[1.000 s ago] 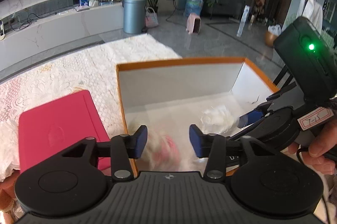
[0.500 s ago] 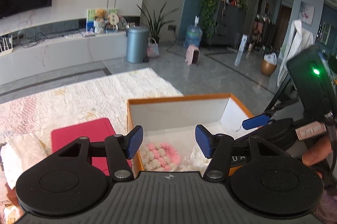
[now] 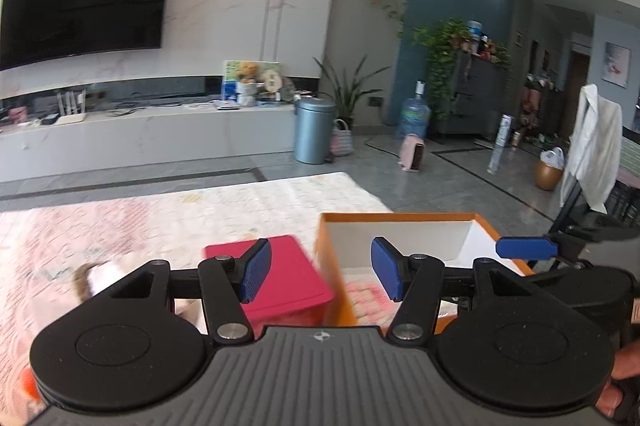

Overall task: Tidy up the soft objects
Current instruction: 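Withdraw both open tools from the orange box back to the bed, then grasp the Deeyeo snack packet with the left tool while the right tool grasps the white tissue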

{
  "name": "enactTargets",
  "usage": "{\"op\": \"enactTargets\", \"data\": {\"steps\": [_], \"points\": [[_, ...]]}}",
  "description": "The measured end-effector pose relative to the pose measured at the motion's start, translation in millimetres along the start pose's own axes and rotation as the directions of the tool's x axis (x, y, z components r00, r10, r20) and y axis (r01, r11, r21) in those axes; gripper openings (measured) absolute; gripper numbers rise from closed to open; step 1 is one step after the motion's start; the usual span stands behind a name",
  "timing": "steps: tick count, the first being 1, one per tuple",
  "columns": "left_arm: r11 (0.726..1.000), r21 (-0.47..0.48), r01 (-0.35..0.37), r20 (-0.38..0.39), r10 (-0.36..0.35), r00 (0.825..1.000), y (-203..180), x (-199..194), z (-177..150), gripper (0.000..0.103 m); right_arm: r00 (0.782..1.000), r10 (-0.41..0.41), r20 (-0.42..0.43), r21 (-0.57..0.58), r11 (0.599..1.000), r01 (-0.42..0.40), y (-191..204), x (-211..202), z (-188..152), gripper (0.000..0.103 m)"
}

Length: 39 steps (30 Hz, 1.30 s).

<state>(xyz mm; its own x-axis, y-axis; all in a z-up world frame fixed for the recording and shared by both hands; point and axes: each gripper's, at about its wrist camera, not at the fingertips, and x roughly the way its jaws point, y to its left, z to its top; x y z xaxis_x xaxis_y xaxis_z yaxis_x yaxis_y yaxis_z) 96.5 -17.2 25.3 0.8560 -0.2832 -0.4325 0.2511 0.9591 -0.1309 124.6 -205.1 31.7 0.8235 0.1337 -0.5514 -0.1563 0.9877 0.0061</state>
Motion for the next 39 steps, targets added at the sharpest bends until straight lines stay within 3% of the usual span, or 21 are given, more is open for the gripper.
{"op": "enactTargets", "data": {"steps": [7,16,26,39], "points": [[0.994,-0.027,-0.104,-0.021,0.103,0.994,30.4,-19.5,-25.5,0.067,0.998,0.029,0.055,0.010,1.000,-0.030,38.4,-5.7,-23.3,0.087],[0.968,-0.102,-0.229,-0.095,0.220,0.971,83.9,-41.4,-72.9,0.067,0.996,0.079,0.037,0.002,0.997,-0.079,74.4,14.3,-47.9,0.087],[0.938,-0.180,-0.296,-0.172,0.266,0.948,125.9,-56.5,-108.0,0.067,0.990,0.136,-0.042,-0.037,0.990,-0.138,107.4,34.9,-71.2,0.079],[0.896,-0.215,-0.387,-0.289,0.320,0.902,171.5,-47.6,-107.3,0.067,0.959,0.261,-0.114,-0.083,0.959,-0.270,157.5,78.5,-70.7,0.067]]}}
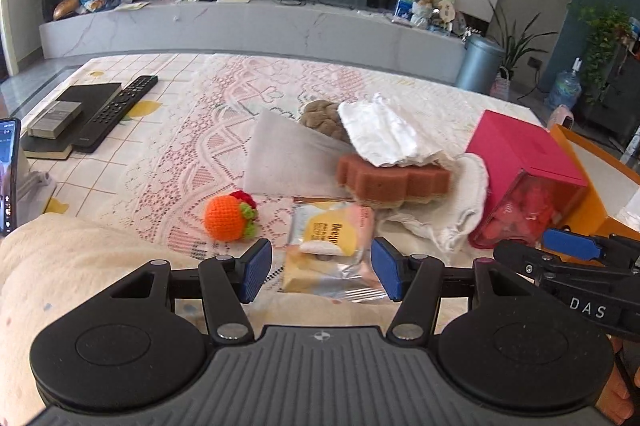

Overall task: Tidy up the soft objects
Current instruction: 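Grasp the Deeyeo snack packet with the left tool while the right tool grasps the white tissue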

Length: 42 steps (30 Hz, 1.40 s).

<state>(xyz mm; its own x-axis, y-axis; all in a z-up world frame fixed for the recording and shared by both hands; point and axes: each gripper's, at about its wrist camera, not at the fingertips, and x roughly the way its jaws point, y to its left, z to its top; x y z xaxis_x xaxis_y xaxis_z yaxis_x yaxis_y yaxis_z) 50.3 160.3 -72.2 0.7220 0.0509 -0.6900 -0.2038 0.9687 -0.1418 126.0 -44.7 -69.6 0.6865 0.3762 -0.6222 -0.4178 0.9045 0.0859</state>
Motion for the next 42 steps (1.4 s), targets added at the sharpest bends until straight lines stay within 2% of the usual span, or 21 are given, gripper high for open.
{"op": "enactTargets", "data": {"steps": [4,6,8,12,14,16,20,23,24,25,29,34,38,42], "points": [[0.999,0.031,0.014,-0.047,-0.012,0.999,0.4,16.8,11.2,0.068,1.000,-0.004,-0.013,-0.040,0.999,0.004,12.3,19.1,6.1,0.067],[0.999,0.025,0.043,-0.080,-0.041,0.996,-0.5,30.0,14.3,0.077,1.000,-0.007,-0.023,-0.049,0.999,0.006,14.1,27.5,7.7,0.066],[0.998,0.017,0.068,-0.120,-0.066,0.991,-2.4,44.7,15.9,0.080,0.999,-0.012,-0.036,-0.047,0.999,0.010,12.6,35.9,8.9,0.064],[0.998,0.050,0.025,-0.180,-0.015,0.984,-10.0,70.6,16.9,0.081,0.998,-0.021,-0.052,-0.034,0.999,0.020,5.7,46.7,9.2,0.063],[0.998,0.069,0.000,-0.226,0.016,0.974,-13.0,82.8,16.5,0.081,0.998,-0.017,-0.057,-0.028,0.999,0.015,3.5,50.2,8.6,0.063],[0.998,0.059,0.006,-0.258,0.010,0.966,-12.6,91.9,15.1,0.081,0.998,-0.015,-0.065,-0.031,0.999,0.013,2.8,55.4,7.9,0.063],[1.000,-0.017,0.012,-0.287,-0.017,0.958,-3.0,102.5,16.9,0.088,0.997,-0.012,-0.074,-0.038,0.999,0.009,2.5,62.5,7.5,0.062],[0.999,-0.038,0.016,-0.294,-0.027,0.955,-1.4,107.4,17.2,0.088,0.998,-0.007,-0.061,-0.050,0.999,0.004,3.1,61.5,7.8,0.062],[0.999,-0.035,0.020,-0.299,-0.030,0.954,-2.5,108.9,16.8,0.086,0.998,-0.005,-0.056,-0.057,0.998,0.001,3.9,60.9,7.5,0.062],[0.999,-0.032,0.028,-0.302,-0.036,0.953,-3.7,110.0,16.3,0.079,0.999,-0.002,-0.053,-0.062,0.998,-0.001,4.6,60.4,7.4,0.062],[0.999,-0.038,0.032,-0.289,-0.042,0.956,-3.6,107.4,16.5,0.064,0.999,0.001,-0.033,-0.089,0.996,-0.004,7.8,57.2,7.3,0.061],[0.998,-0.043,0.037,-0.249,-0.046,0.968,-4.2,95.4,15.1,0.053,1.000,0.011,-0.005,-0.141,0.990,-0.011,15.0,53.7,11.8,0.055],[0.997,-0.065,0.051,-0.179,-0.062,0.982,-3.0,77.5,14.1,0.052,1.000,0.024,-0.001,-0.191,0.981,-0.024,22.5,58.0,14.0,0.055],[0.992,-0.107,0.065,-0.077,-0.073,0.994,2.7,61.8,17.7,0.052,1.000,0.021,0.010,-0.230,0.973,-0.019,25.5,63.2,21.5,0.054]]}}
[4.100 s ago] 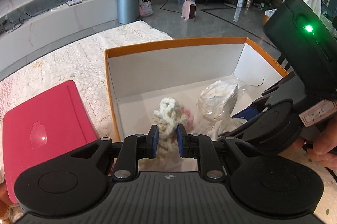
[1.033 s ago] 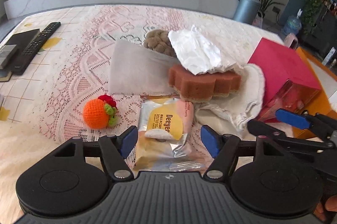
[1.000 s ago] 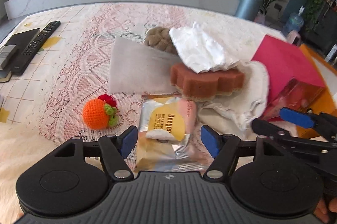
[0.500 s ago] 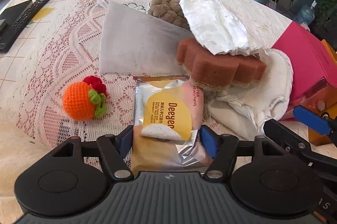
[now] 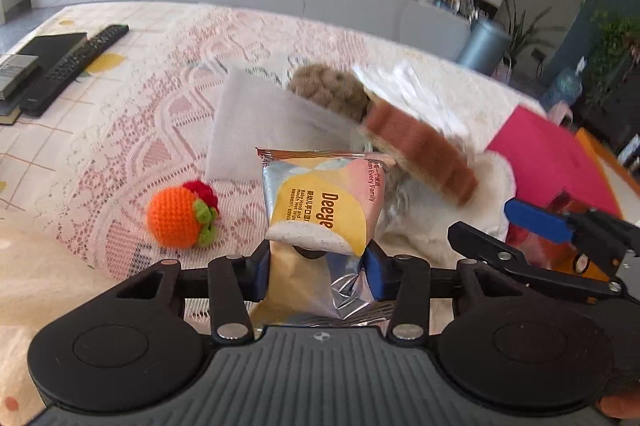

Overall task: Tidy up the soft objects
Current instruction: 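Grasp the Deeyeo snack packet with the left tool while the right tool grasps the white tissue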

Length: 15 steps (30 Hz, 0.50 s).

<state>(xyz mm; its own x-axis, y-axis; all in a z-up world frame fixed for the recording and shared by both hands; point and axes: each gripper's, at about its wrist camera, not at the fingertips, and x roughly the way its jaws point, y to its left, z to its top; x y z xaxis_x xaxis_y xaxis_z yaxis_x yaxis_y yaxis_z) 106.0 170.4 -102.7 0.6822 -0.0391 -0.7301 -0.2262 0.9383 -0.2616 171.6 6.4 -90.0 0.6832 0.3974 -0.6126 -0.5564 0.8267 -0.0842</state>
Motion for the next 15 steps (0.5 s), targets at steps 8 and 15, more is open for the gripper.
{"op": "enactTargets", "data": {"steps": [8,15], "points": [[0.998,-0.058,-0.032,0.101,0.038,0.994,10.7,-4.5,24.2,0.052,0.998,-0.013,0.068,0.036,0.999,0.011,-7.6,17.3,41.3,0.064],[0.996,-0.075,-0.039,0.184,0.052,0.982,15.0,4.4,38.9,0.052,0.999,-0.030,0.028,0.064,0.998,0.029,-6.0,75.1,65.5,0.077]]}}
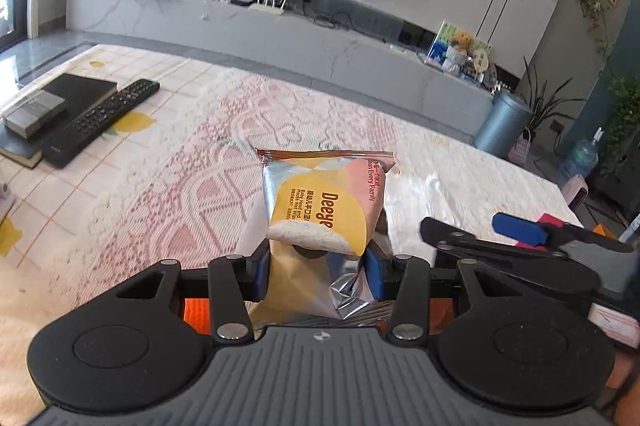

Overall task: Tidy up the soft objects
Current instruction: 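Grasp the Deeyeo snack packet with the left tool while the right tool grasps the white tissue, then lift the snack packet and tissue and carry both over the orange box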

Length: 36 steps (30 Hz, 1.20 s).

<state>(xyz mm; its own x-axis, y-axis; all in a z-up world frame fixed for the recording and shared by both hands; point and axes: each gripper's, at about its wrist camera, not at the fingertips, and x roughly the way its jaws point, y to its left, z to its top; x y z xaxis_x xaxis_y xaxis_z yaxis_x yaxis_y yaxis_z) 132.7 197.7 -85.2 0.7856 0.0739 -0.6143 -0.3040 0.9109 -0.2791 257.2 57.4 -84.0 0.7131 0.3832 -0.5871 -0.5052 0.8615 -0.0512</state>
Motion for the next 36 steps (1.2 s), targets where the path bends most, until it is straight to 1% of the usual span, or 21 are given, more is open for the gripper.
{"op": "enactTargets", "data": {"steps": [3,7,9,10,11,13,14,15,16,19,22,28,30,32,36], "points": [[1.000,0.001,0.016,0.002,-0.016,1.000,1.6,5.4,-5.4,0.052,0.999,0.004,-0.034,0.027,1.000,-0.003,-1.4,21.2,2.1,0.078],[1.000,0.003,0.029,-0.006,-0.029,1.000,3.0,9.7,-8.1,0.052,0.995,0.008,-0.103,0.077,0.997,-0.001,-3.6,44.6,-2.1,0.081],[0.999,0.010,0.035,-0.005,-0.035,0.999,1.7,9.2,-9.9,0.052,0.991,0.020,-0.131,0.115,0.993,-0.005,-8.5,52.5,-5.4,0.081],[0.999,0.013,0.038,-0.007,-0.038,0.999,0.9,9.3,-10.6,0.052,0.990,0.026,-0.137,0.133,0.991,-0.008,-10.4,54.5,-7.4,0.080],[0.999,0.016,0.041,-0.010,-0.041,0.999,0.2,9.4,-11.6,0.052,0.990,0.032,-0.138,0.143,0.990,-0.012,-12.0,54.3,-9.3,0.076],[0.999,0.018,0.048,-0.016,-0.047,0.999,-0.3,10.1,-12.6,0.052,0.990,0.007,-0.140,0.132,0.991,0.011,-13.2,53.4,-9.9,0.048],[0.999,0.017,0.049,-0.018,-0.049,0.999,-0.3,10.1,-12.8,0.052,0.990,0.009,-0.140,0.136,0.991,0.010,-15.6,52.1,-8.6,0.043],[0.999,0.017,0.050,-0.017,-0.050,0.999,-0.8,9.8,-13.1,0.052,0.989,0.023,-0.146,0.147,0.989,-0.001,-18.4,51.9,-7.7,0.035],[0.999,0.018,0.049,-0.016,-0.049,0.999,-1.0,9.8,-12.8,0.052,0.987,0.032,-0.155,0.147,0.989,-0.008,-20.1,52.1,-6.8,0.031],[0.999,0.022,0.049,-0.009,-0.049,0.999,-1.7,7.9,-13.1,0.052,0.987,0.013,-0.158,0.089,0.996,0.002,-15.2,49.7,-3.5,0.017],[0.998,0.024,0.049,0.004,-0.050,0.999,-1.3,4.1,-13.8,0.052,0.992,0.006,-0.126,0.108,0.994,0.008,-19.5,36.4,2.3,0.015],[0.998,0.040,0.057,0.016,-0.058,0.998,-4.9,-4.2,-15.0,0.052,0.999,0.004,-0.044,0.166,0.986,0.003,-39.6,-9.0,13.6,0.015],[0.997,0.046,0.062,0.026,-0.063,0.998,-6.8,-9.4,-15.5,0.052,1.000,0.027,-0.005,0.198,0.980,-0.026,-49.0,-27.2,17.0,0.015],[0.997,0.053,0.061,0.035,-0.063,0.997,-9.6,-15.1,-16.1,0.052,0.998,0.054,0.015,0.233,0.971,-0.056,-58.9,-42.5,20.1,0.015],[0.996,0.058,0.067,0.047,-0.069,0.996,-13.7,-29.4,-16.1,0.052,0.993,0.111,0.033,0.341,0.933,-0.116,-80.3,-66.5,23.1,0.016]]}}
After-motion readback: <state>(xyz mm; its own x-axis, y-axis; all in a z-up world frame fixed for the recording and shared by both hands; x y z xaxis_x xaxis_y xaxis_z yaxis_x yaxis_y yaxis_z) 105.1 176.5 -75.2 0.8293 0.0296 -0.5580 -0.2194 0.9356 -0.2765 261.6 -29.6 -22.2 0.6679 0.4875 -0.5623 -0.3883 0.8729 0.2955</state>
